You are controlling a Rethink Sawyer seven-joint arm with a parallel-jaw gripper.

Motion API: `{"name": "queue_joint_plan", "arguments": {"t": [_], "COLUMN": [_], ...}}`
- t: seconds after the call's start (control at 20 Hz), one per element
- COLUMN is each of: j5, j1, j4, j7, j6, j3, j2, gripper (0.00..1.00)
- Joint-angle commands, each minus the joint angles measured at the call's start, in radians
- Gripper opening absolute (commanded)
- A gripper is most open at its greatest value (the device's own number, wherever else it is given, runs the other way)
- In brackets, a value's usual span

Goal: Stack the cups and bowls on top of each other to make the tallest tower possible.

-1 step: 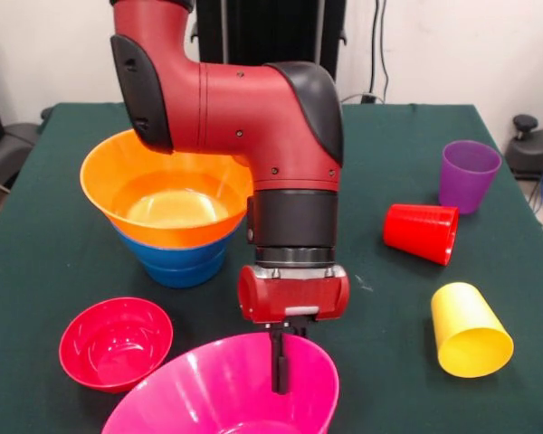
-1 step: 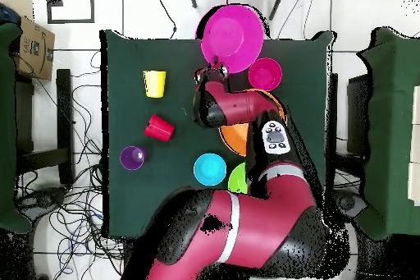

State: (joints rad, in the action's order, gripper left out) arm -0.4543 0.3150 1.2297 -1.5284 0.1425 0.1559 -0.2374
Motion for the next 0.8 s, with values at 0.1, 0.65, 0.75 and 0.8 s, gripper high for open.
{"name": "queue_joint_plan", "arguments": {"t": [0.1,0.65,0.75,0.8], "j5": [-0.033,0.099,0.115,0.123], "j1": [0.016,-0.046,-0.050,-0.051], "j4": [0.052,0.123,0.140,0.144], "j7": [-0.038,-0.046,-0.052,-0.055], "j6": [-0.191,-0.520,-0.550,-0.566], "j3": [0.111,0.058,0.058,0.059], "j2": [0.077,-0.031,-0.048,-0.053], "gripper": [0.00,0.00,0.00,0.00]}}
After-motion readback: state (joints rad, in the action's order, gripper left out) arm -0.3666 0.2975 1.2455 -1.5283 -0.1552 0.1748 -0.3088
